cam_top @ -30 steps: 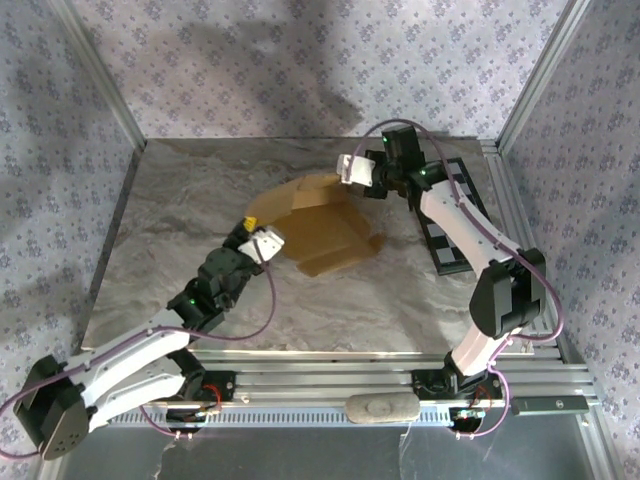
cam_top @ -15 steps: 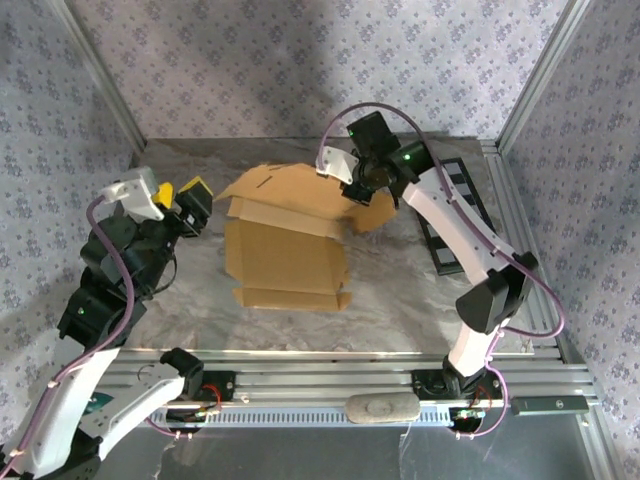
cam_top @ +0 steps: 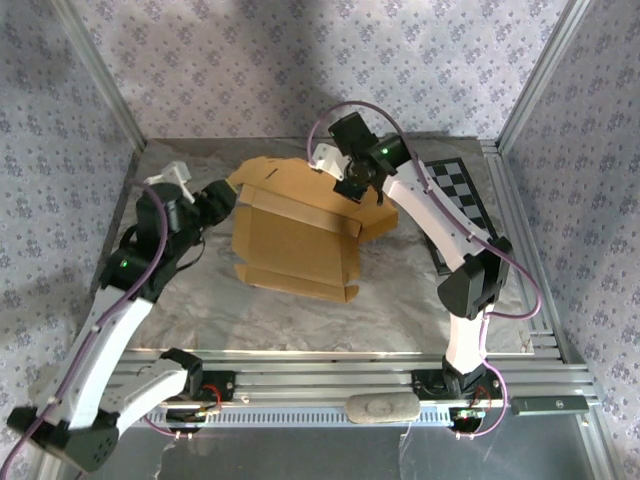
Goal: Fold the paper box
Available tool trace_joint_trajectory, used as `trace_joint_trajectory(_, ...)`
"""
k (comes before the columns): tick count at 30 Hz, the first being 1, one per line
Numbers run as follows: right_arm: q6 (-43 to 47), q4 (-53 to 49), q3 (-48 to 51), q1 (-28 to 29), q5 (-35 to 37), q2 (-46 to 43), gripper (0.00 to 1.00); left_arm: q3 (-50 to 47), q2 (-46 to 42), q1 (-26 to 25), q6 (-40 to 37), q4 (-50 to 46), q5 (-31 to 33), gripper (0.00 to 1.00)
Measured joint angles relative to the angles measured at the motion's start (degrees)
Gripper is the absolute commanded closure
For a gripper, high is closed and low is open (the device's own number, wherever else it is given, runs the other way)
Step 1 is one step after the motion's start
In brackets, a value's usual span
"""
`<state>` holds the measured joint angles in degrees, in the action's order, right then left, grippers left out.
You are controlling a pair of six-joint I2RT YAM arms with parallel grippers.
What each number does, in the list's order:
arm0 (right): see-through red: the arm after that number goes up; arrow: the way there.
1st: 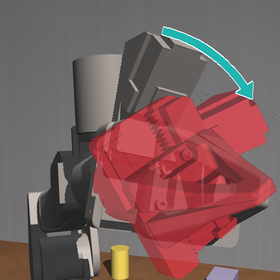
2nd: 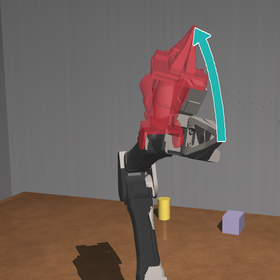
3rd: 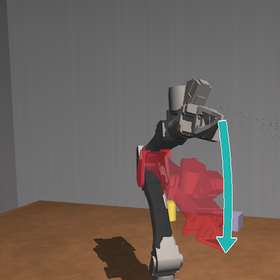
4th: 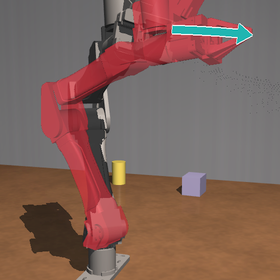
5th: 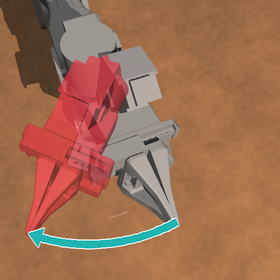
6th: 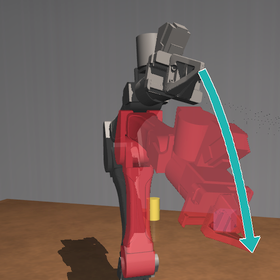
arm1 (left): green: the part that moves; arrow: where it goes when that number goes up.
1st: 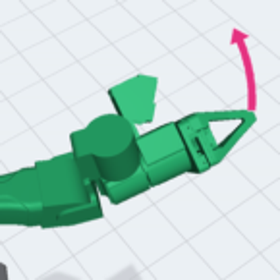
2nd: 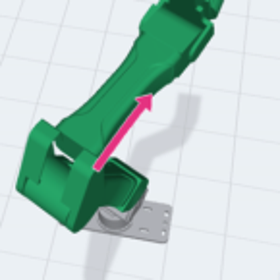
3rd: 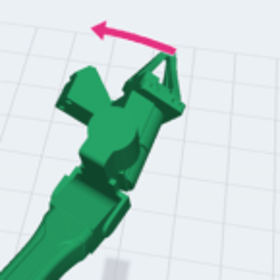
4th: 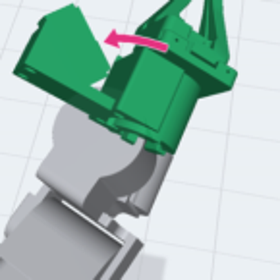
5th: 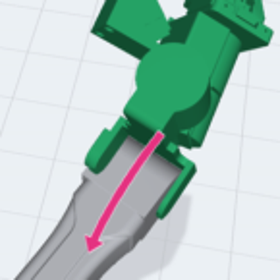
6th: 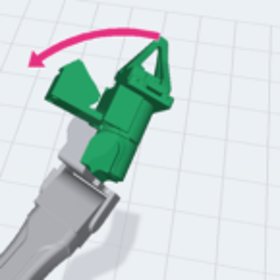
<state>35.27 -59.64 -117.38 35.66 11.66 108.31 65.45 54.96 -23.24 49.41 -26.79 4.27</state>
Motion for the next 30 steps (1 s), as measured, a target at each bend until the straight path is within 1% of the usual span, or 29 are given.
trace_joint_trajectory(3, -0.90, 1.38, 1.01, 0.76, 0.96, -0.02, 1.00, 4.09, 5.70, -0.48, 7.80, 0.92, -2.36, 0.56)
trace_joint_trajectory(6, -1.66, 2.40, 1.64, 1.27, 1.51, -0.04, 1.00, 6.47, 8.72, -2.21, 13.75, 4.07, -3.28, 0.56)
trace_joint_trajectory(7, -1.84, 2.58, 1.70, 1.33, 1.64, -0.04, 1.00, 7.17, 9.42, -3.13, 15.23, 4.52, -3.19, 0.58)
trace_joint_trajectory(10, -2.32, 2.73, 1.77, 1.44, 1.92, -0.04, 1.00, 9.31, 10.95, -5.25, 17.22, 4.33, -1.51, 0.71)
trace_joint_trajectory(11, -2.49, 2.75, 1.77, 1.51, 2.10, -0.04, 1.00, 10.03, 11.39, -5.66, 17.25, 4.37, -0.98, 0.73)
trace_joint_trajectory(12, -2.56, 2.80, 1.84, 1.57, 2.12, -0.07, 1.00, 10.64, 11.69, -5.77, 17.00, 4.48, -0.55, 0.74)
trace_joint_trajectory(16, -2.93, 2.89, 1.97, 1.92, 2.54, -0.11, 1.00, 14.38, 13.86, -5.75, 15.21, 4.50, 0.28, 0.66)
trace_joint_trajectory(19, -2.95, 2.89, 1.97, 2.12, 2.62, -0.11, 1.00, 18.58, 17.09, -5.75, 13.00, 4.63, -0.04, 0.66)
trace_joint_trajectory(24, -2.95, 2.86, 1.97, 2.25, 2.71, -0.11, 1.00, 22.95, 22.75, -4.79, 9.99, 4.52, -2.40, 0.61)
trace_joint_trajectory(26, -2.97, 2.86, 1.97, 2.27, 2.71, -0.11, 1.00, 23.19, 24.35, -4.37, 9.75, 4.44, -3.69, 0.59)
trace_joint_trajectory(30, -3.37, 2.86, 1.97, 2.27, 2.71, -0.11, 1.00, 22.49, 25.31, -4.46, 10.21, 4.46, -5.57, 0.57)
